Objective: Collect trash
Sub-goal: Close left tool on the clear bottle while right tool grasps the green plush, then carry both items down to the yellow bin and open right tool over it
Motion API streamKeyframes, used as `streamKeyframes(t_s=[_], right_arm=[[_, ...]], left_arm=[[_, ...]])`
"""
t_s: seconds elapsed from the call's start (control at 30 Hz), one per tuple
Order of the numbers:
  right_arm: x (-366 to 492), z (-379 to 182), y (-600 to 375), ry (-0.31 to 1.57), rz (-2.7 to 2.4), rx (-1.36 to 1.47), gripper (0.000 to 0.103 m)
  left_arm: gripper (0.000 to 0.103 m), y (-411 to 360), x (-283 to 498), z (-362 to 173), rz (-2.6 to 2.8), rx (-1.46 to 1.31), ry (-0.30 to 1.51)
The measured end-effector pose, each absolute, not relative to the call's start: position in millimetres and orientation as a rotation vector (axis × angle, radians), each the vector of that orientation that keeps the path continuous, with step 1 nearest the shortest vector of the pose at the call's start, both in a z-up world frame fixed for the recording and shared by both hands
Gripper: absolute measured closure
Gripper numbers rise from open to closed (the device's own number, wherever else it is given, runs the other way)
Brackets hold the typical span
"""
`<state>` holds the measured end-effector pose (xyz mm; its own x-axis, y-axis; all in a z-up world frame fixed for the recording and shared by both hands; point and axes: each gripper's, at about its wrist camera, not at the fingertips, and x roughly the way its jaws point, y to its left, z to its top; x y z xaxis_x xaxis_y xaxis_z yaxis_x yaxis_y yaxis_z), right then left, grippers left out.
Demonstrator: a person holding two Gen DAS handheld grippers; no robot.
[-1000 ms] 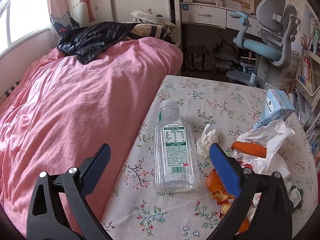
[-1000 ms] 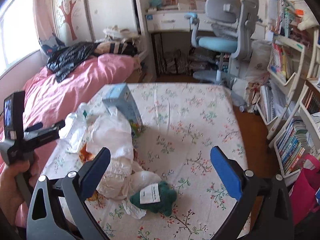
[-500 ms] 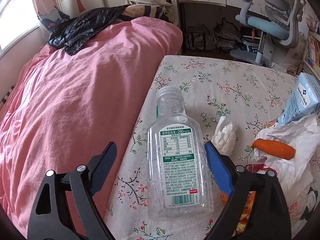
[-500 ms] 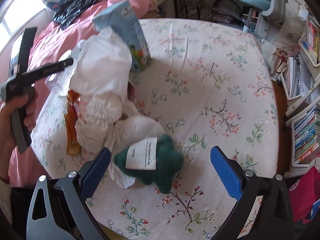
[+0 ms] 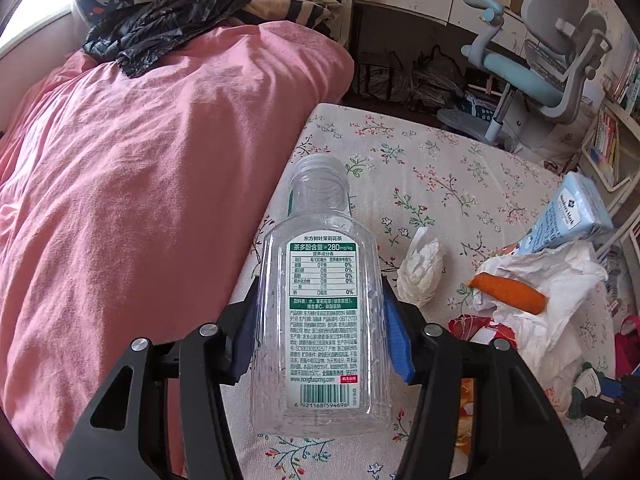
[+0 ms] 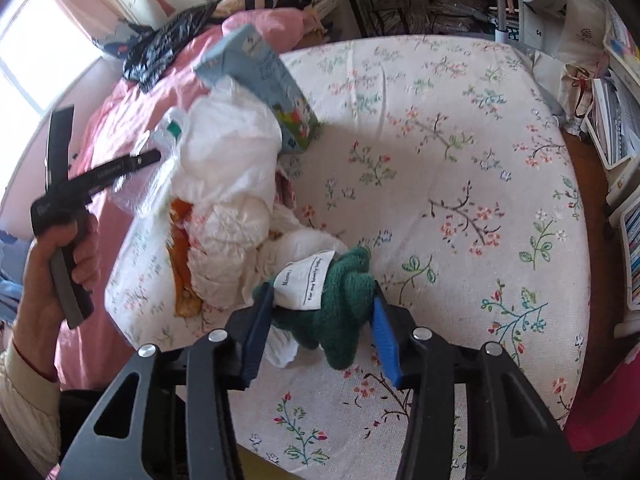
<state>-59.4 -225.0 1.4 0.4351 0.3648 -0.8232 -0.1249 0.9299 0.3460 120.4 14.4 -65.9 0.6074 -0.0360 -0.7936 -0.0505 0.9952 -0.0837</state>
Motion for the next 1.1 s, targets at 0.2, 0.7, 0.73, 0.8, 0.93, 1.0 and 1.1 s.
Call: streamKeyframes(t_s=[0.2, 0.7, 0.73, 0.8, 0.93, 1.0, 1.1], right_arm=[[-65.1, 19.1, -232.6, 0.988, 0.311, 0.301, 0.058], [-75.9, 33.5, -181.1, 0.953, 0.444, 0.215, 0.057], [-79.4, 34.2, -176.4, 0.951, 0.455, 0.208, 0.057], [-89.2, 33.4, -164.9, 0.958, 0.474, 0.188, 0.057], [-113.4, 26.8, -139.0, 0.985, 0.517, 0.129, 0.057], [-127.2, 18.4, -128.2, 1.009, 0.537, 0.112, 0.057], [-147.3, 3.1, -116.3, 1.057, 0.559, 0.089, 0.057]], left_arm=[[0.051, 31.8, 105.9, -51.1, -0.041, -0.228, 0.897], [0.051, 25.7, 43.6, -26.0, -0.096, -0.215, 0.835], [0.051, 24.9, 35.6, -25.7, -0.097, -0.205, 0.834], [0.051, 26.1, 19.0, -26.9, -0.091, -0.199, 0.835], [0.051, 28.8, -15.3, -30.5, -0.093, -0.209, 0.852], [0.051, 25.6, -33.4, -31.0, -0.102, -0.192, 0.850], [0.051, 16.0, -59.3, -32.7, -0.120, -0.151, 0.849]])
